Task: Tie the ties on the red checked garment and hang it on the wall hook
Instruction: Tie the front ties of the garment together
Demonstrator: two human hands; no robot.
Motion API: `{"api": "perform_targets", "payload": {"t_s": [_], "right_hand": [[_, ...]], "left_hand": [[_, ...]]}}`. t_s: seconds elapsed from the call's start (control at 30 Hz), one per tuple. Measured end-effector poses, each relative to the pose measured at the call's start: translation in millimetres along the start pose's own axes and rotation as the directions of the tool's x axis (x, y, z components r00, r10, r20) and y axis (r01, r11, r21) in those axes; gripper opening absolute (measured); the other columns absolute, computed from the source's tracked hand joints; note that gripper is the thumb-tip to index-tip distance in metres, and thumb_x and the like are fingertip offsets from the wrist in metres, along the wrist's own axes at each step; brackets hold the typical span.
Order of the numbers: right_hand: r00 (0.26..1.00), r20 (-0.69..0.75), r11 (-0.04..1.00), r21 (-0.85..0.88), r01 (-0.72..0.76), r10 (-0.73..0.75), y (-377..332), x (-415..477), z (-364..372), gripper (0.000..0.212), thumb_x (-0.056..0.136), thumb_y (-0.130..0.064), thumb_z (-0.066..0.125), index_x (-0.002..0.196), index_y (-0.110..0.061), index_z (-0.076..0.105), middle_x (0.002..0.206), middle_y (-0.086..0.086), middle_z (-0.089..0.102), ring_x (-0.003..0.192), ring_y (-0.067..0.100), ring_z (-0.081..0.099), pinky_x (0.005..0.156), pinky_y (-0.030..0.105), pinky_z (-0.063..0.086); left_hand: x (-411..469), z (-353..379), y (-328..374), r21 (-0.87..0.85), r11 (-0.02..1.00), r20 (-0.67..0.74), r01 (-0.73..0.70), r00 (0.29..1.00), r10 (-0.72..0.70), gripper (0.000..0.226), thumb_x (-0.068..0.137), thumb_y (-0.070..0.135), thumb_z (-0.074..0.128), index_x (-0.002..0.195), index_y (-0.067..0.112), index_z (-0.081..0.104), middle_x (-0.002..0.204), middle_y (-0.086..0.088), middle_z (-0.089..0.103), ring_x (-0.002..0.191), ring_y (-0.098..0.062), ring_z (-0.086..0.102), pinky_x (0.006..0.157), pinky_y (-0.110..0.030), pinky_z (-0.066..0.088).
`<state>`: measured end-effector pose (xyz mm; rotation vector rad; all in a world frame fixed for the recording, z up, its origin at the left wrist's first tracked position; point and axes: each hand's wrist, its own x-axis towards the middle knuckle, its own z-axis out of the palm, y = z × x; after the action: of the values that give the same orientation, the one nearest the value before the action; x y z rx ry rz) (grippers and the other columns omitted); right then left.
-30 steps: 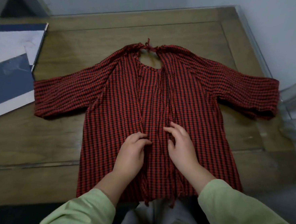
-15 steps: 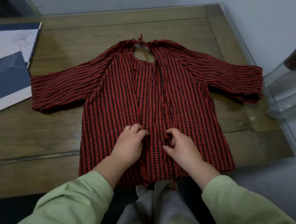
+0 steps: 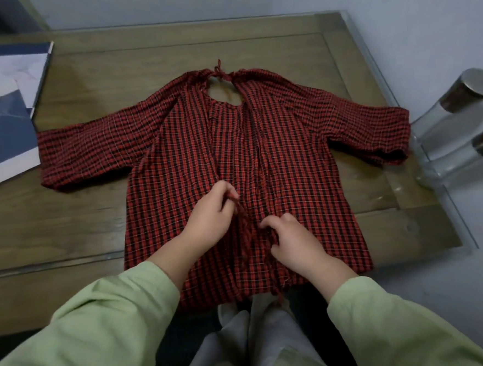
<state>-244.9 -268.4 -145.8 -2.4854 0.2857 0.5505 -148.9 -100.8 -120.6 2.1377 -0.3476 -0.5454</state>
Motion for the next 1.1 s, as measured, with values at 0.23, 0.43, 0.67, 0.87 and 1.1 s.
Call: {"api": "perform_targets", "payload": {"t_s": [0.23,0.43,0.67,0.87,1.1], "right_hand": [[0.979,-0.202,0.989,0.138,0.045,-0.016,-2,5,3,0.017,0.086,-0.045,0.065,0.091,-0.030,0.060,0.091,-0.012,0.046,0.078,0.005,0.052,0.067,0.026,0.050],[0.959,-0.283,0.862,0.488,0.134,0.011,-20,9,-8,0.008,0.087,-0.035,0.065,0.082,-0.030,0.069,0.079,-0.012,0.059,0.066,0.001,0.052,0.065,0.019,0.045],[0.963,-0.266,0.834,0.519,0.188,-0.051,-37,20,-29,0.013,0.084,-0.019,0.068,0.076,-0.029,0.067,0.064,-0.008,0.063,0.055,0.008,0.049,0.060,0.033,0.049],[0.970,-0.218,0.899,0.396,0.188,-0.107,-44,40,-41,0.010,0.080,-0.034,0.072,0.077,-0.027,0.067,0.061,-0.009,0.063,0.054,-0.003,0.053,0.058,0.021,0.045],[0.984,-0.064,0.955,0.238,0.179,-0.169,-60,66,-65,0.025,0.086,-0.047,0.063,0.073,-0.026,0.069,0.070,-0.007,0.070,0.066,0.008,0.066,0.071,0.030,0.055]], "left_hand": [[19,2,13,-0.444,0.777,0.133,0.447,0.890,-0.436,0.043,0.098,0.036,0.031,0.089,0.011,0.065,0.079,-0.003,0.071,0.083,-0.018,0.065,0.085,-0.030,0.042],[14,7,-3,-0.265,0.897,0.195,0.353,0.931,-0.309,0.018,0.093,0.019,0.054,0.112,0.018,0.057,0.104,0.006,0.064,0.102,-0.011,0.059,0.082,-0.018,0.042],[6,12,-12,-0.049,0.999,0.178,0.010,0.984,-0.001,0.026,0.096,0.014,0.050,0.084,0.035,0.061,0.092,0.009,0.066,0.091,-0.012,0.063,0.089,-0.033,0.050],[1,6,7,-0.186,0.975,0.218,0.119,0.973,-0.077,0.019,0.095,0.028,0.056,0.111,0.024,0.065,0.109,0.015,0.065,0.104,0.013,0.056,0.091,-0.009,0.043],[-3,10,9,-0.356,0.920,0.190,0.164,0.977,-0.101,0.015,0.096,0.025,0.055,0.095,0.021,0.069,0.105,0.006,0.071,0.100,-0.005,0.064,0.093,-0.021,0.048]]}}
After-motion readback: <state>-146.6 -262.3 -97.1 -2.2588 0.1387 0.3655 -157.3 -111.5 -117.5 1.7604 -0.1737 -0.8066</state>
